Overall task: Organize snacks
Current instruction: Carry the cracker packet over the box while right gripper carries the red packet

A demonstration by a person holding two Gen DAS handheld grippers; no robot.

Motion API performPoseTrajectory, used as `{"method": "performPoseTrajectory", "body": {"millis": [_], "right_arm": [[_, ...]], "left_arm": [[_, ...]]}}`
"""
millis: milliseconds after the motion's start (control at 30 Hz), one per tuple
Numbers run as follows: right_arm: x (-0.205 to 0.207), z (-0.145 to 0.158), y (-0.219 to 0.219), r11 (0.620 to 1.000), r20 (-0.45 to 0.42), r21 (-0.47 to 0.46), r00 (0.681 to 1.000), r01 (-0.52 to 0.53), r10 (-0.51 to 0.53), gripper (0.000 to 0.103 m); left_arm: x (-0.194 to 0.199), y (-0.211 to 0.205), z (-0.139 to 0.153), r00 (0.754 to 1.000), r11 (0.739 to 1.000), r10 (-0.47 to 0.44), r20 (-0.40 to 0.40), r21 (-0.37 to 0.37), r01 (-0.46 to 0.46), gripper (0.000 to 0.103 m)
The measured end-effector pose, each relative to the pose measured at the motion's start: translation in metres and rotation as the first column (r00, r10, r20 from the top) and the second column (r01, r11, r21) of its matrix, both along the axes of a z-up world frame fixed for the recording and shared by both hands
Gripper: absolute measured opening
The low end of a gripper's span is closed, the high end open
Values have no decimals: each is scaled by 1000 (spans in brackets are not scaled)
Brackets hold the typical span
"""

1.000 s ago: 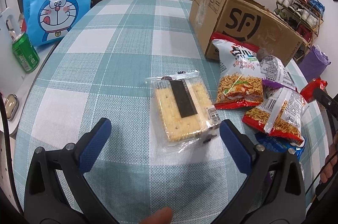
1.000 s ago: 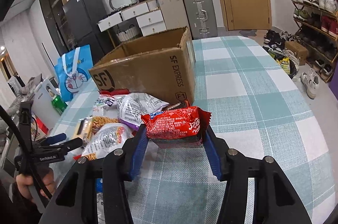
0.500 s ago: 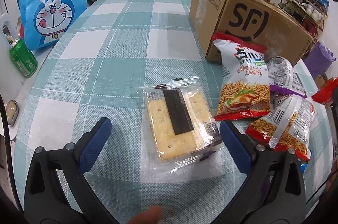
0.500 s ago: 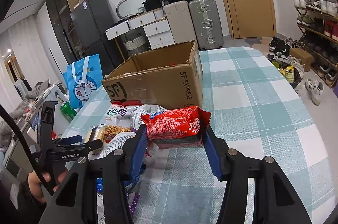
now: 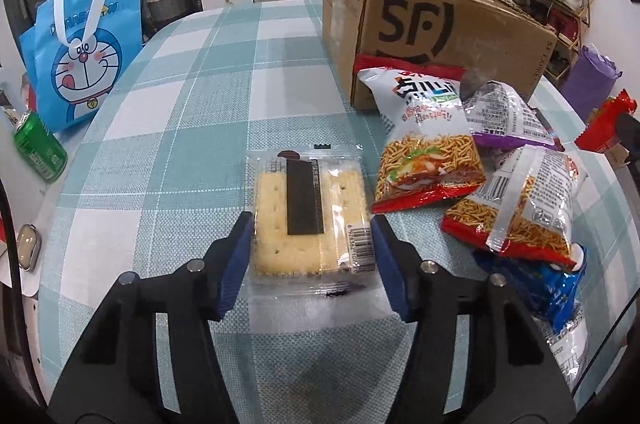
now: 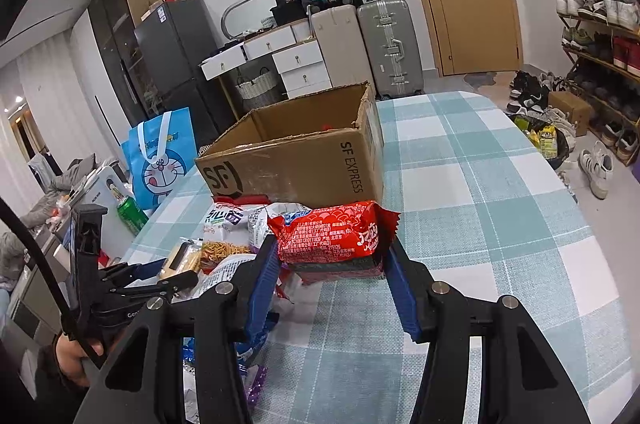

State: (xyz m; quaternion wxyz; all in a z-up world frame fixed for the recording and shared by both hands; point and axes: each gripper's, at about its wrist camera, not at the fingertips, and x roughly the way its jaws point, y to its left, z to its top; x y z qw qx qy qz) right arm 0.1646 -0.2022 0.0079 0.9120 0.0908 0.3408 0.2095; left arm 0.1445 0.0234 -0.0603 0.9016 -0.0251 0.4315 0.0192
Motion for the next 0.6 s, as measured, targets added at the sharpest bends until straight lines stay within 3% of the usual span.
{"method": "performPoseTrajectory", "body": {"millis": [300,600], "right_arm": [[-3,5,0,1000,24,12,1000,-11,11,52],[-10,14,-1,999,66,49,998,-23,20,53]], "left_arm": [[-17,-2,12,998,1000,-14,55,3,14,55],[-36,-3,43,991,999,-6,133,-33,11,55]]}}
